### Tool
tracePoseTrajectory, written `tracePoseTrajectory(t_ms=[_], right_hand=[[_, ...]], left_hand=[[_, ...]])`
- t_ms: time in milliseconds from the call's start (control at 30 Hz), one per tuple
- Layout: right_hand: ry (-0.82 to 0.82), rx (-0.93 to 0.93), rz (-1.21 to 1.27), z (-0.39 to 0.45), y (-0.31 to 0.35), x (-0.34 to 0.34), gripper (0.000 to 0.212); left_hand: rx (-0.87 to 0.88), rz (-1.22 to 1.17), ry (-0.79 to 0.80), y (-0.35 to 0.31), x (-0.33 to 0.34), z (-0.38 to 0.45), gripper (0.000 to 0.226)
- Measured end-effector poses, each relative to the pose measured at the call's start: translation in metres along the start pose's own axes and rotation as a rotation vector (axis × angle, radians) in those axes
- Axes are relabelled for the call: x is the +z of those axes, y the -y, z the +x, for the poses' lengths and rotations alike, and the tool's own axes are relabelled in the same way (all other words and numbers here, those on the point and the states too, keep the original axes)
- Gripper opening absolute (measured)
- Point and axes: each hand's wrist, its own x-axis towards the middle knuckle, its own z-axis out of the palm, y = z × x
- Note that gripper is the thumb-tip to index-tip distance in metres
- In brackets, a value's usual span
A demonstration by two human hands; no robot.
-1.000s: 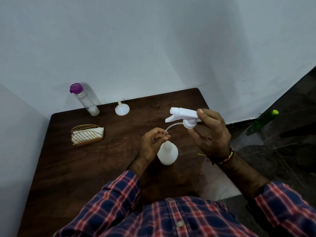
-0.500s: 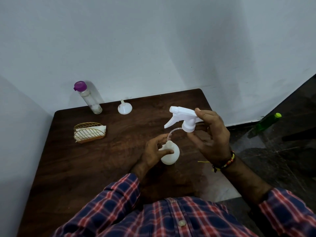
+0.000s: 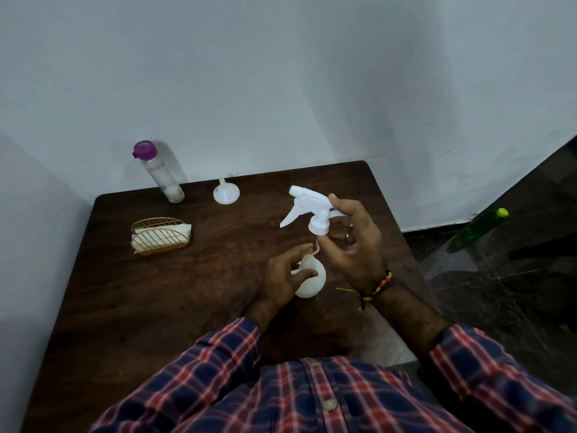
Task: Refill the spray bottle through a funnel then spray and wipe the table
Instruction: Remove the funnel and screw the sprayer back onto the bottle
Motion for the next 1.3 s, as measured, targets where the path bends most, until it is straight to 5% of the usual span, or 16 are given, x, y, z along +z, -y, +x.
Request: tracePoseTrajectory(t_ms=[233, 633, 733, 933, 1167, 1300], right_hand=[[-0.079, 0.223, -0.02, -0.043, -0.033, 0.039, 0.054], [0.307, 0.098, -0.152, -0.079, -0.066, 0.039, 0.056], [0.395, 0.14, -0.137, -0.082, -0.054, 0.039, 0.057], [0.251, 0.461, -0.038, -0.067, -0.051, 0.041, 0.029], [0.463, 0.439, 0.121, -0.057, -0.074, 0.026, 0.024], [0.402, 0.461, 0.134, -0.064, -0.069, 0.026, 0.021]], left_hand=[[-0.056, -0.062, -0.054, 0.002, 0.0, 0.001, 0.046], [-0.127, -0.035, -0.079, 0.012, 0.01, -0.007, 0.019], [-0.165, 0.002, -0.121, 0.016, 0.015, -0.01, 0.024], [-0.153, 0.052, -0.039, 0.023, 0.014, -0.008, 0.035], [-0.172, 0.078, -0.005, 0.027, 0.014, -0.007, 0.041], [-0.176, 0.069, 0.005, 0.029, 0.014, -0.009, 0.039]])
